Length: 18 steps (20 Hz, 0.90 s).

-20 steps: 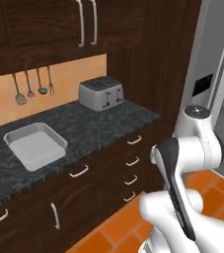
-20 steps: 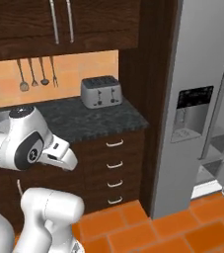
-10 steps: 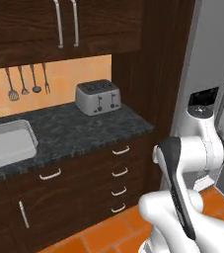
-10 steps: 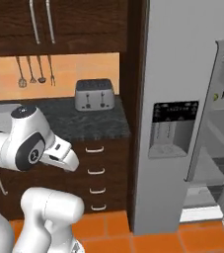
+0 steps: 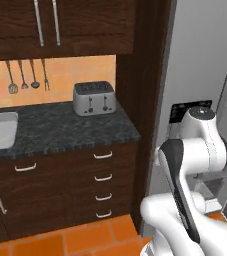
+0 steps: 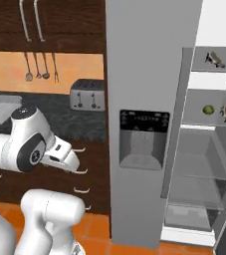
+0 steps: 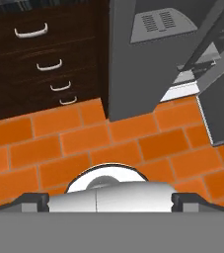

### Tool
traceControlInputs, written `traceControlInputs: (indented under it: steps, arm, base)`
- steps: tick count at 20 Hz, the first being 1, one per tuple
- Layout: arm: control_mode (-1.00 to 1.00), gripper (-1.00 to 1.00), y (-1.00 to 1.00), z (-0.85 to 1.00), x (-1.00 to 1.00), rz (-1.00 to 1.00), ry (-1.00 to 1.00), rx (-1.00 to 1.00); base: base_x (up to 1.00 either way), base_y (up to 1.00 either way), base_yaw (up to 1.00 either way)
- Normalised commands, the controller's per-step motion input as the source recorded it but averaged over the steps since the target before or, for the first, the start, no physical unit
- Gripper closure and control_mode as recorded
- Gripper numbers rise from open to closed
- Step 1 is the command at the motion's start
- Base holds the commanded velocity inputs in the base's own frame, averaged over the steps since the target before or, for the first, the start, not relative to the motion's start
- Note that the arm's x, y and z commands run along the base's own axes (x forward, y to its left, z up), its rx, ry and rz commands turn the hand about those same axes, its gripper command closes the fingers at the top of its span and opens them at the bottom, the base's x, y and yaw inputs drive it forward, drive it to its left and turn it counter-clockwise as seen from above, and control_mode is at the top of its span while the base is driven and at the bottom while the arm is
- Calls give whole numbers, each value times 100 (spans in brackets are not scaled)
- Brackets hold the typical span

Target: Place one lime and one fish in each tupperware on the nearby counter, to pack two identical lunches.

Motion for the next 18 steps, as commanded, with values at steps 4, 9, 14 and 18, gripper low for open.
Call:
traceControlInputs:
  steps: [4, 9, 14, 18]
  arm:
    - [100, -100, 0, 0, 0, 0, 0, 0]
    - [100, -100, 0, 0, 0, 0, 0, 0]
    - [100, -100, 0, 0, 0, 0, 0, 0]
    - [100, -100, 0, 0, 0, 0, 0, 0]
  base:
    - [-21, -51, -37]
    - [28, -35, 1]
    - [9, -81, 23]
    - [42, -89, 15]
